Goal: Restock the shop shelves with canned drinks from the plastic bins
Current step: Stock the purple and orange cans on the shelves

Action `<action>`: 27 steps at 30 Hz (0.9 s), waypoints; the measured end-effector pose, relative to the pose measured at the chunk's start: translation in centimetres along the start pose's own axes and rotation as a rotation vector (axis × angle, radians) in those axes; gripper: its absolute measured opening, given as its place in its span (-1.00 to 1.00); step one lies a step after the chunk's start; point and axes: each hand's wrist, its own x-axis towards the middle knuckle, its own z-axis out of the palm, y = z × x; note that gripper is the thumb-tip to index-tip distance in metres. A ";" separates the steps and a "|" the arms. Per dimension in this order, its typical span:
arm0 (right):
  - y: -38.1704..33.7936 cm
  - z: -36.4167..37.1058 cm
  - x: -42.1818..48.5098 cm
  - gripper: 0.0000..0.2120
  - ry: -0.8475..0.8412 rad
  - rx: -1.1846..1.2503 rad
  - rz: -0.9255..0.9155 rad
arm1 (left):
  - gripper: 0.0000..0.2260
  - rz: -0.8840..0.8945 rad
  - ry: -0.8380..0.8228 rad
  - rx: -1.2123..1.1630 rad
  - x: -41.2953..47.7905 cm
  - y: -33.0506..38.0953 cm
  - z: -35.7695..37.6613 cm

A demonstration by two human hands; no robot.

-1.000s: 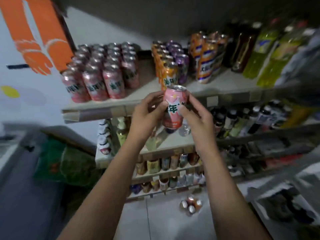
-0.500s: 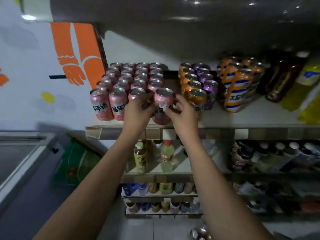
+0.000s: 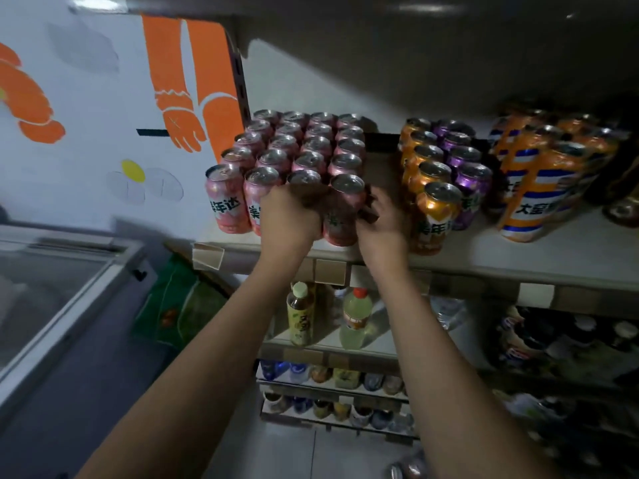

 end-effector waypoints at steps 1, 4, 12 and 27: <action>-0.1 0.1 0.1 -0.55 -0.007 0.007 0.000 | -0.82 0.007 -0.001 0.003 -0.2 0.1 -0.1; -0.6 0.3 0.2 -0.51 -0.038 0.028 0.018 | -0.79 -0.025 0.001 -0.039 -0.7 0.1 -0.1; -0.5 -0.2 0.4 -0.45 -0.063 0.013 -0.037 | -0.85 -0.190 -0.018 -0.025 -2.3 -1.8 0.3; -0.1 -0.3 1.0 -0.50 -0.076 0.020 -0.047 | -0.74 -0.257 -0.069 -0.019 -4.5 -2.1 0.6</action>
